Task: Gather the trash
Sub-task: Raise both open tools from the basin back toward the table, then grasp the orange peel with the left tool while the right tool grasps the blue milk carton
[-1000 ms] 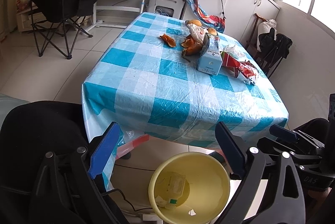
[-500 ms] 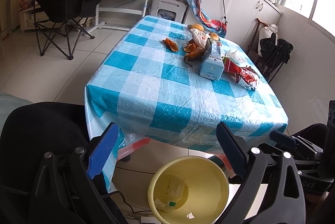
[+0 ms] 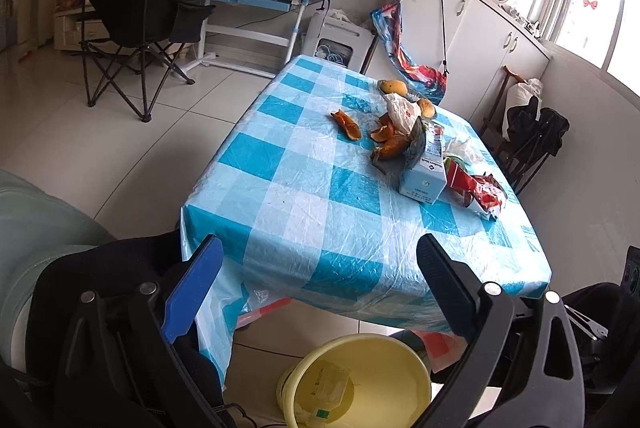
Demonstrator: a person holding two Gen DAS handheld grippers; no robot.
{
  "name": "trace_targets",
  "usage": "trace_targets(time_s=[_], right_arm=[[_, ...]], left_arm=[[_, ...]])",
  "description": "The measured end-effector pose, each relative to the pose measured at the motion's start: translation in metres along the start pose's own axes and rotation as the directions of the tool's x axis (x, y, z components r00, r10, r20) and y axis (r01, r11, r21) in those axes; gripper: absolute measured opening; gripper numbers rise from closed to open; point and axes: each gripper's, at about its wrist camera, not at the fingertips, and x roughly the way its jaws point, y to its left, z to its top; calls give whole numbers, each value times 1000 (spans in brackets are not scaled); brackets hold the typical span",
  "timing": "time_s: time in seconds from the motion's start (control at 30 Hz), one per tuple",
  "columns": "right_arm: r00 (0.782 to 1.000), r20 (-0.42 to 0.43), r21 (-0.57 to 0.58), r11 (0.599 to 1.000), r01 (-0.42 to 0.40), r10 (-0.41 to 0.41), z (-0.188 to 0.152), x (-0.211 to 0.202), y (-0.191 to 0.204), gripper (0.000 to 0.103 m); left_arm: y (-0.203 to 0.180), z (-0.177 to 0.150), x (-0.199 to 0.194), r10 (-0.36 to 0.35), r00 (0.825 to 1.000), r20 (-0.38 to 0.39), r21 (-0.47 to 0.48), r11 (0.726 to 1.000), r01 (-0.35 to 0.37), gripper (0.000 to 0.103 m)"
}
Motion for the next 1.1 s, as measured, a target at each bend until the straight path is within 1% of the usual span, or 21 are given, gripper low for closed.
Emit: trace_targets(time_s=[0.2, 0.4, 0.6, 0.73, 0.83, 1.1], right_arm=[[1000, -1, 35, 999, -21, 21, 10, 9, -10, 72], [999, -18, 51, 998, -42, 43, 13, 15, -13, 72], [999, -12, 68, 997, -37, 38, 20, 10, -21, 72], [1000, -6, 42, 999, -27, 27, 32, 10, -24, 72], [1000, -1, -10, 1000, 0, 0, 42, 13, -23, 72], [997, 32, -120, 990, 80, -76, 74, 20, -36, 72]], left_arm=[[-7, 23, 25, 12, 1000, 4, 15, 1000, -12, 94], [-20, 43, 56, 13, 1000, -23, 27, 1000, -12, 94], [-35, 54, 80, 9, 999, -45, 43, 999, -7, 94], [-37, 63, 98, 25, 998, -60, 35, 999, -23, 94], [-36, 70, 108, 32, 997, -63, 25, 999, -30, 94], [-43, 82, 136, 51, 995, -80, 48, 998, -48, 94]])
